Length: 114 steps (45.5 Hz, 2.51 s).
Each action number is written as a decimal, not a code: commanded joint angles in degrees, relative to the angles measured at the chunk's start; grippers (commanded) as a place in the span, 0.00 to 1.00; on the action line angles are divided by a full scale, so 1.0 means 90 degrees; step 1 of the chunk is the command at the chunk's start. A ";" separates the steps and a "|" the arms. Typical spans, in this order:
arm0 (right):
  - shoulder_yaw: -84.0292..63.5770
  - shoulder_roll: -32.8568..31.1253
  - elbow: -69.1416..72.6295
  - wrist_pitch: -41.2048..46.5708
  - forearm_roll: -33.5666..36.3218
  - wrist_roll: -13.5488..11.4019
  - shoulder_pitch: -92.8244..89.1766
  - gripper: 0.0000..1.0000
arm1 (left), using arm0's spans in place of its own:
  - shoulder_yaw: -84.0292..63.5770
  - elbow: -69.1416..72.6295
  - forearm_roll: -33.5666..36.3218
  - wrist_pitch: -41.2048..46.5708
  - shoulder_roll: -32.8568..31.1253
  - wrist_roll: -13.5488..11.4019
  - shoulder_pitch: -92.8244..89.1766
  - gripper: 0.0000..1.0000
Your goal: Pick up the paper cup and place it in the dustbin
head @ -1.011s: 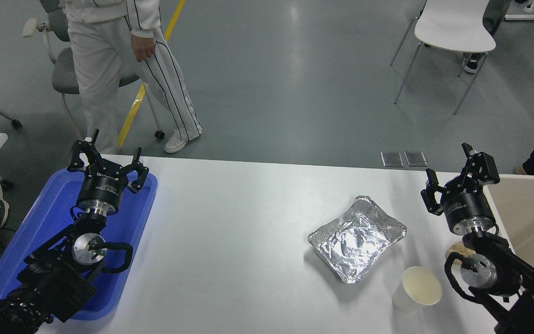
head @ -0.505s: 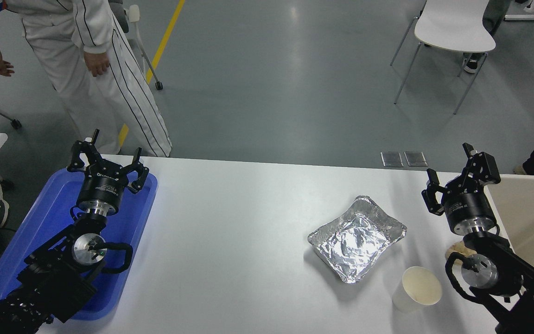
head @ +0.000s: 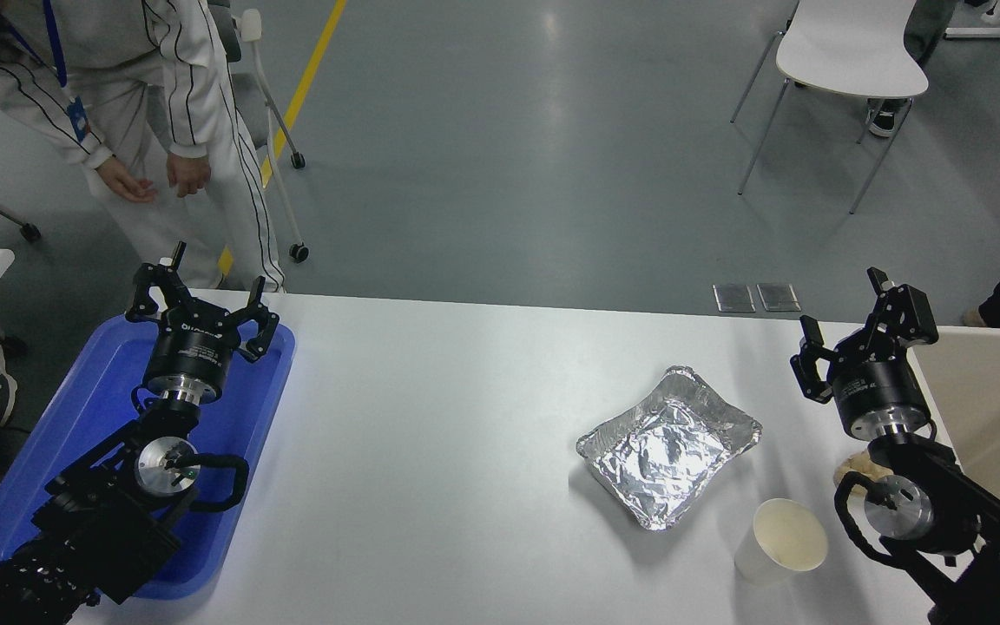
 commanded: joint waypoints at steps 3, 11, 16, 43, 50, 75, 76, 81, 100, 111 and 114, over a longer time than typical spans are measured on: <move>-0.0015 -0.0009 0.0002 0.0000 0.0000 0.0000 0.0002 1.00 | 0.0000 0.0000 0.0000 0.0002 0.0000 0.0007 0.0000 1.00; -0.0015 -0.0058 0.0041 0.0000 0.0010 0.0000 0.0012 1.00 | 0.0000 0.0000 0.0000 -0.0007 -0.0010 0.0007 0.0000 1.00; -0.0346 -0.0311 0.0041 0.0000 0.0078 0.0000 0.0070 1.00 | 0.0000 0.0000 0.0000 -0.0007 0.0000 -0.0003 -0.0010 1.00; -0.6125 -0.2206 0.0110 0.0244 0.0117 -0.0010 0.3291 1.00 | 0.0000 -0.0010 0.0000 -0.0007 0.0000 0.0007 -0.0010 1.00; -0.8479 -0.2255 0.0120 0.0244 0.0020 -0.0010 0.4385 1.00 | 0.0000 -0.0010 0.0000 -0.0007 -0.0010 0.0007 -0.0010 1.00; -1.4125 -0.1777 0.1701 0.1482 0.0059 -0.0029 0.8496 1.00 | 0.0000 -0.0010 0.0000 -0.0007 -0.0010 0.0007 -0.0020 1.00; -1.4243 -0.1767 0.1760 0.1716 0.0059 -0.0029 0.8653 1.00 | 0.0000 -0.0010 0.0000 -0.0007 -0.0010 0.0007 -0.0020 1.00; -1.4643 -0.1748 0.1877 0.3005 0.0010 -0.0039 0.9346 1.00 | 0.0000 -0.0010 0.0000 -0.0007 -0.0010 0.0007 -0.0020 1.00; -1.5406 -0.0107 0.2521 0.4853 -0.0957 -0.0537 1.1056 1.00 | 0.0000 0.0000 0.0000 -0.0007 0.0000 -0.0003 -0.0010 1.00; -1.5406 0.0098 0.2932 0.5039 -0.1230 -0.1572 1.1945 1.00 | 0.0000 0.0000 0.0000 -0.0007 0.0000 -0.0003 -0.0010 1.00; -1.5357 0.0088 0.2922 0.5039 -0.1240 -0.1650 1.2091 1.00 | 0.0000 0.0000 0.0000 -0.0007 0.0000 -0.0003 -0.0010 1.00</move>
